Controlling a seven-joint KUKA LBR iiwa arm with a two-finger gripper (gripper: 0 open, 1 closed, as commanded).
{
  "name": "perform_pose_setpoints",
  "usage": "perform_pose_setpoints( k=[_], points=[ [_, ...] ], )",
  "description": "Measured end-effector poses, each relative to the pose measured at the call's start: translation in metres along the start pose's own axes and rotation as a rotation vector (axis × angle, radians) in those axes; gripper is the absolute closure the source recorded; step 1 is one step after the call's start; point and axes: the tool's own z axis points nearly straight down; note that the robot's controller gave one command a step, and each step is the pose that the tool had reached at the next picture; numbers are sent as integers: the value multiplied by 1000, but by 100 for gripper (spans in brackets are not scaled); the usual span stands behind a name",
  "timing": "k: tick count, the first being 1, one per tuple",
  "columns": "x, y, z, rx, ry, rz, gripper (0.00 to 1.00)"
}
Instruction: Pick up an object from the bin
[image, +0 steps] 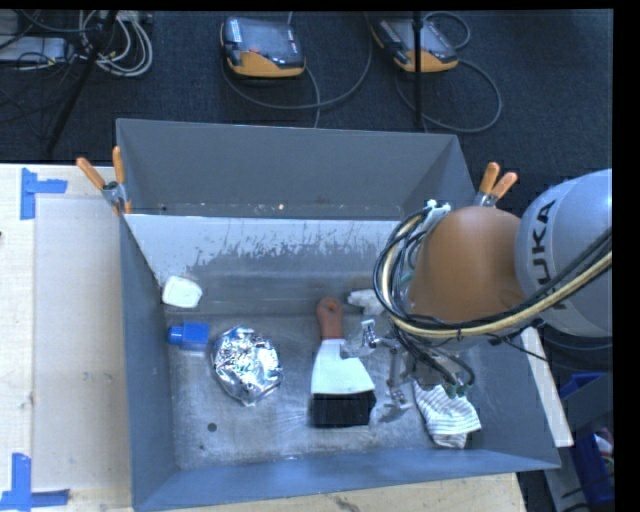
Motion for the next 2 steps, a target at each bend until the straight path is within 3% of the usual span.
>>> perform_pose_setpoints(
  k=[1,2],
  points=[
    [-19,10,71,-1,-13,-185,100],
    [-19,10,71,-1,-13,-185,100]
  ],
)
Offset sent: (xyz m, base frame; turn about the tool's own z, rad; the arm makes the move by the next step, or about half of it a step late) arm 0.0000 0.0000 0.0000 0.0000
